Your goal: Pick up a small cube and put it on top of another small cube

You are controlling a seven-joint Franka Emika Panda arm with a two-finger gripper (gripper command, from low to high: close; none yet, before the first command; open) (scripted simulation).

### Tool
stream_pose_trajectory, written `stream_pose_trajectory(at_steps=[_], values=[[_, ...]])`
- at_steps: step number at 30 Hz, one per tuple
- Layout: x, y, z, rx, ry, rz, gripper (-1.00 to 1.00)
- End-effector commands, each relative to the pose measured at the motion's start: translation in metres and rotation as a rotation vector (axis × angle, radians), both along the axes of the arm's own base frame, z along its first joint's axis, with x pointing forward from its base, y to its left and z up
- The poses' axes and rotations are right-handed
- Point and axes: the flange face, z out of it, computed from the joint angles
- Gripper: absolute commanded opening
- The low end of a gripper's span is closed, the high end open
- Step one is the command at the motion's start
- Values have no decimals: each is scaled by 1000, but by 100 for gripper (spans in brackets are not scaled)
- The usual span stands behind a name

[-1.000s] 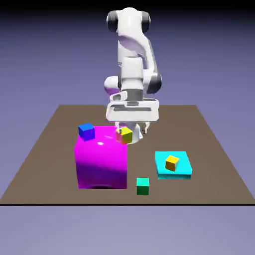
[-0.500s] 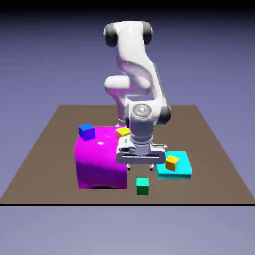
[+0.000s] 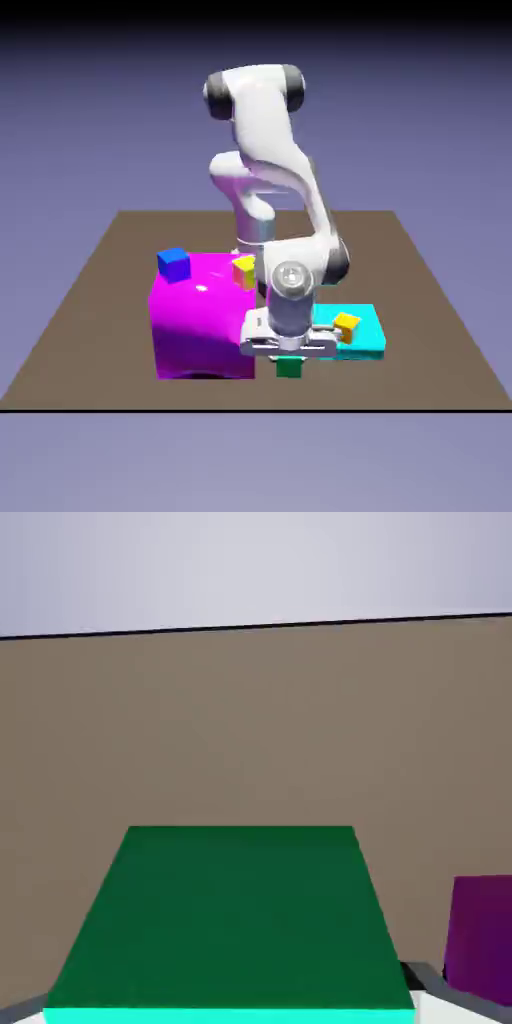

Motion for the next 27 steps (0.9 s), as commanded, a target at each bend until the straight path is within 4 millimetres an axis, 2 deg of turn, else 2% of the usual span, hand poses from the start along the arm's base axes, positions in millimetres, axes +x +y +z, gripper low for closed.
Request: stream_pose_trajectory(at_steps=[1,6,9,12,15,16,17,18,23,24,25,27], values=[[1,-7,18,-15,-3,-3,-100],[-5,-37,113,-56,-16,-30,-100],[-21,-108,164,-60,-12,-165,-100],[-52,-175,212,-38,-8,-301,-100],[-94,-252,239,1,-1,-475,-100],[-109,-275,242,15,1,-534,-100],[-117,-295,235,18,5,-585,-100],[-117,-295,235,18,5,-585,-100],[-133,-285,169,18,5,-585,-100],[-133,-285,169,18,5,-585,100],[-133,-285,169,18,5,-585,100],[-125,-290,195,18,5,-585,100]])
